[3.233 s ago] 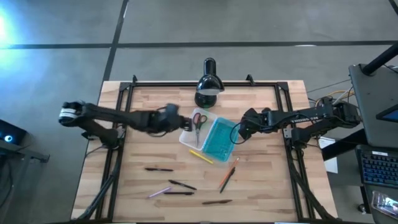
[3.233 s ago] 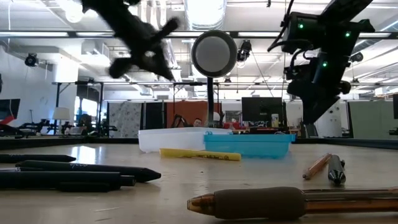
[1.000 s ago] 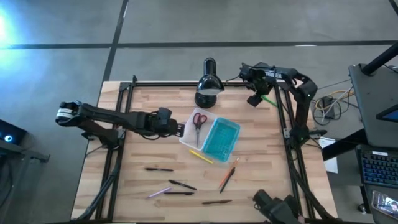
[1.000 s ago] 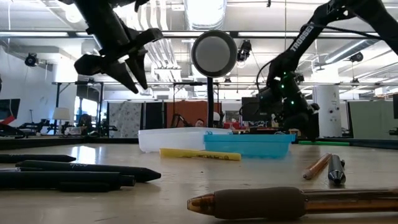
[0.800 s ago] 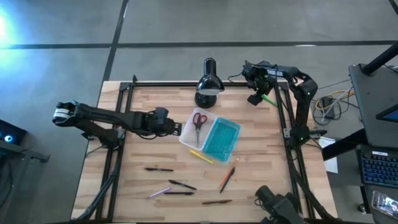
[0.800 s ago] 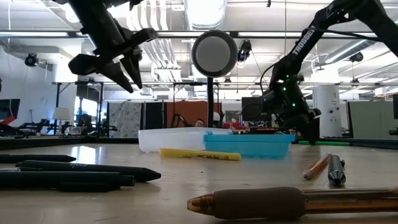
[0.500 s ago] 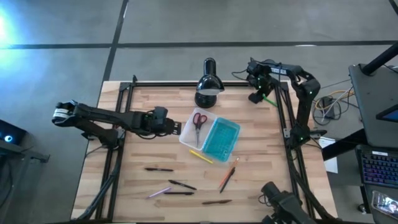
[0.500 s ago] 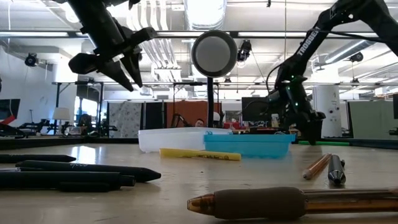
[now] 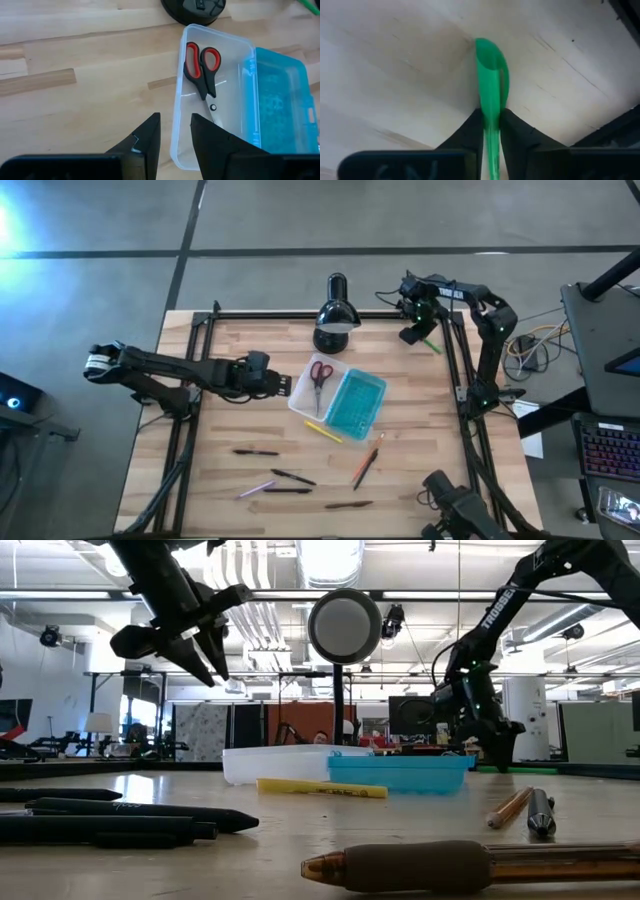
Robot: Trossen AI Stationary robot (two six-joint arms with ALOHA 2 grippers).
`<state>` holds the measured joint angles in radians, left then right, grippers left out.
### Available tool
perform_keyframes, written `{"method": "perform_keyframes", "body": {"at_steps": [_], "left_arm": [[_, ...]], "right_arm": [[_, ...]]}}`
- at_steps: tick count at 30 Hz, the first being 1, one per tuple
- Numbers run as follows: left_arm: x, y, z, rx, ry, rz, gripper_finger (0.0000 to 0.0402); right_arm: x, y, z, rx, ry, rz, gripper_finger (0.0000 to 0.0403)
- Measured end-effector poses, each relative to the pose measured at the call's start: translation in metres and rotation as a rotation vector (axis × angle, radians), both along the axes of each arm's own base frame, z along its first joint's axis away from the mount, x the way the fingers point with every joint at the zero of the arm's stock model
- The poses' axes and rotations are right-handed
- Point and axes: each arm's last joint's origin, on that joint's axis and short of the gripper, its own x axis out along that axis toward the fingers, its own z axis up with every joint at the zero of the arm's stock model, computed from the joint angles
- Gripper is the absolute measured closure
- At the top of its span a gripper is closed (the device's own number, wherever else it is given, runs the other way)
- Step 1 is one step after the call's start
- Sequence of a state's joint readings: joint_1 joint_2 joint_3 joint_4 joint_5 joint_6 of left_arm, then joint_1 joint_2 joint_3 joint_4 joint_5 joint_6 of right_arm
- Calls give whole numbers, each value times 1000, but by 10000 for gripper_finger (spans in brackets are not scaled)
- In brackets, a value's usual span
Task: Pick & place school supplies into a supply box
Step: Put the green pen into the supply box
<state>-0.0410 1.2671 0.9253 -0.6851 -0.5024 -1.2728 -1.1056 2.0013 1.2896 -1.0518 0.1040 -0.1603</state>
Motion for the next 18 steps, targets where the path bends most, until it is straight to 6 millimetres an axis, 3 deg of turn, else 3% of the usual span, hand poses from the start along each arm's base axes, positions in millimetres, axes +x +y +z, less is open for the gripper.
{"method": "perform_keyframes", "body": {"at_steps": [4,9,14,18], "left_arm": [[0,0,0,13,0,8,310],[0,1,0,32,-1,19,310],[-1,3,-1,39,9,20,310],[-2,3,-4,42,20,18,310]], "right_arm": [[6,0,13,-75,-55,3,375],[9,6,46,-86,-255,-141,378],[18,21,81,-50,-500,-296,378],[30,43,111,-85,-570,-342,379]]}}
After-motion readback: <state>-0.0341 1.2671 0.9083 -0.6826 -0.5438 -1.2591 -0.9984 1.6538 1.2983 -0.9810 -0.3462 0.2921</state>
